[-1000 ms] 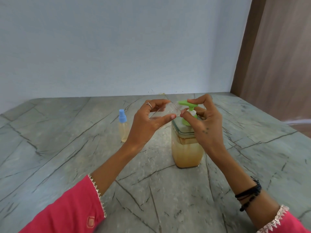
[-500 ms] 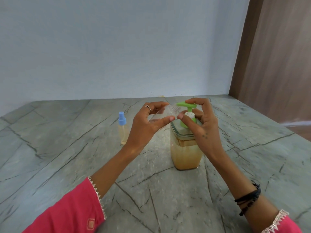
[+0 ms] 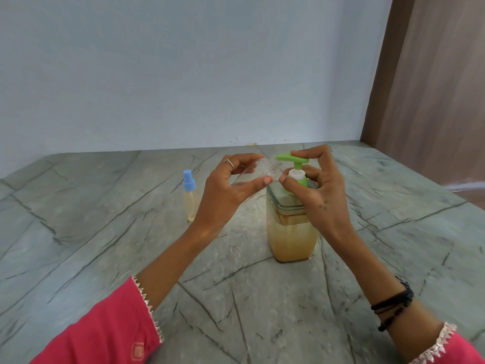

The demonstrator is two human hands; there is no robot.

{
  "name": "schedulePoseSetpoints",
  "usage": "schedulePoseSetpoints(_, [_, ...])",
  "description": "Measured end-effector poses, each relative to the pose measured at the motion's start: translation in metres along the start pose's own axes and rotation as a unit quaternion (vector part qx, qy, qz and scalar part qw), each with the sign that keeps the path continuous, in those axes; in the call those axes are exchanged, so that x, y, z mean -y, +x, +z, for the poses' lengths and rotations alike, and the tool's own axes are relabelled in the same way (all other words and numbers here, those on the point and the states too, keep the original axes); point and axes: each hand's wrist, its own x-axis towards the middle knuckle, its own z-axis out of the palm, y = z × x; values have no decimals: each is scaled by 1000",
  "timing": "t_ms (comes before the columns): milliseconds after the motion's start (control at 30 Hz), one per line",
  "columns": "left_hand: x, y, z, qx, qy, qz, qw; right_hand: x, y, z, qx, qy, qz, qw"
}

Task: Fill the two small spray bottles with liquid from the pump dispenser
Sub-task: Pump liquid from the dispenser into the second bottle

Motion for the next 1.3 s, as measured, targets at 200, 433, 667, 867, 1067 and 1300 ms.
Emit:
schedulePoseSetpoints(200, [1,-1,1,5,11,3,1000,0,2,0,-3,-5,19,1000])
schedulePoseSetpoints(433, [-1,-1,1,4,11,8,1000,-5,-3,-2,22,-15,-25,999])
schedulePoseSetpoints(667, [-2,0,0,-1,8,7,1000,-16,-1,-1,-18,-121,-144,982])
schedulePoseSetpoints(867, [-4,-1,0,4,-1,6,1000,-17,0,1,-42,-119,-158,979])
schedulePoseSetpoints(1067, [-2,-2,1,6,7,1,1000,-12,4,1,-64,-125,-147,979])
schedulePoseSetpoints(1300, [-1,-4,2,6,8,-9,1000,-11,8,1,-54,-144,-148,977])
